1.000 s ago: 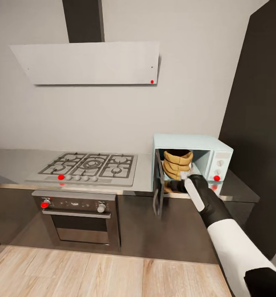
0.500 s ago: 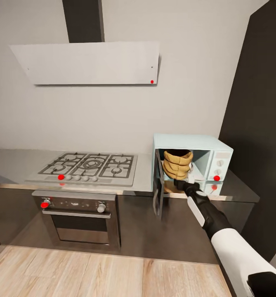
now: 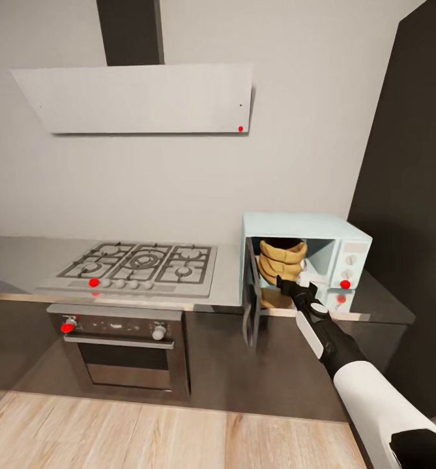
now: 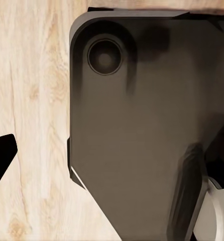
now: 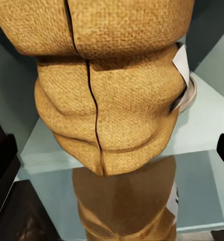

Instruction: In the kitchen, take the popcorn bag from the countertop, put it into the microwave, and heat it until the popcorn is cooked so the cooked popcorn ends up inside the bag.

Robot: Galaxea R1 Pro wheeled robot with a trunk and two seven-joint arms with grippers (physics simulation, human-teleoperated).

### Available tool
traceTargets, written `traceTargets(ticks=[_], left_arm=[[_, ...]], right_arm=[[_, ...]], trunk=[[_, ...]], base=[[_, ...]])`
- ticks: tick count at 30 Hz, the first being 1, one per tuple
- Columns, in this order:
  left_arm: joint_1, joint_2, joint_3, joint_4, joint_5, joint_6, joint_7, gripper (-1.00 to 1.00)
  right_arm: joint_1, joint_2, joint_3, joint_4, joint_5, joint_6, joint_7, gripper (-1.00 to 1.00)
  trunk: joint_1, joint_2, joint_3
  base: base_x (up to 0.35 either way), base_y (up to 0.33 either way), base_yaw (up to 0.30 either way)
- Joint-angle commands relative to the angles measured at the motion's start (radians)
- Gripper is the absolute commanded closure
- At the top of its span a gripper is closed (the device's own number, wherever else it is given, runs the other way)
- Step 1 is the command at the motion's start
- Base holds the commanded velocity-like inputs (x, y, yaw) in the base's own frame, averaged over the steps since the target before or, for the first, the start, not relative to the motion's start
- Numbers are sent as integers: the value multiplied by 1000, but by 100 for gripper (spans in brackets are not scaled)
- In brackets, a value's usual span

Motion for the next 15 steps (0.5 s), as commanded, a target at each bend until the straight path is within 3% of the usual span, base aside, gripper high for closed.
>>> traceTargets(ticks=[1, 15], left_arm=[[0, 0, 2, 0, 4, -2, 0, -100], [0, 0, 2, 0, 4, -2, 1, -100]], right_arm=[[-1, -2, 7, -2, -7, 5, -9, -100], [-1, -3, 7, -1, -9, 5, -10, -100]], trunk=[[0, -1, -1], [0, -1, -1]], base=[[199, 0, 0], [144, 0, 0]])
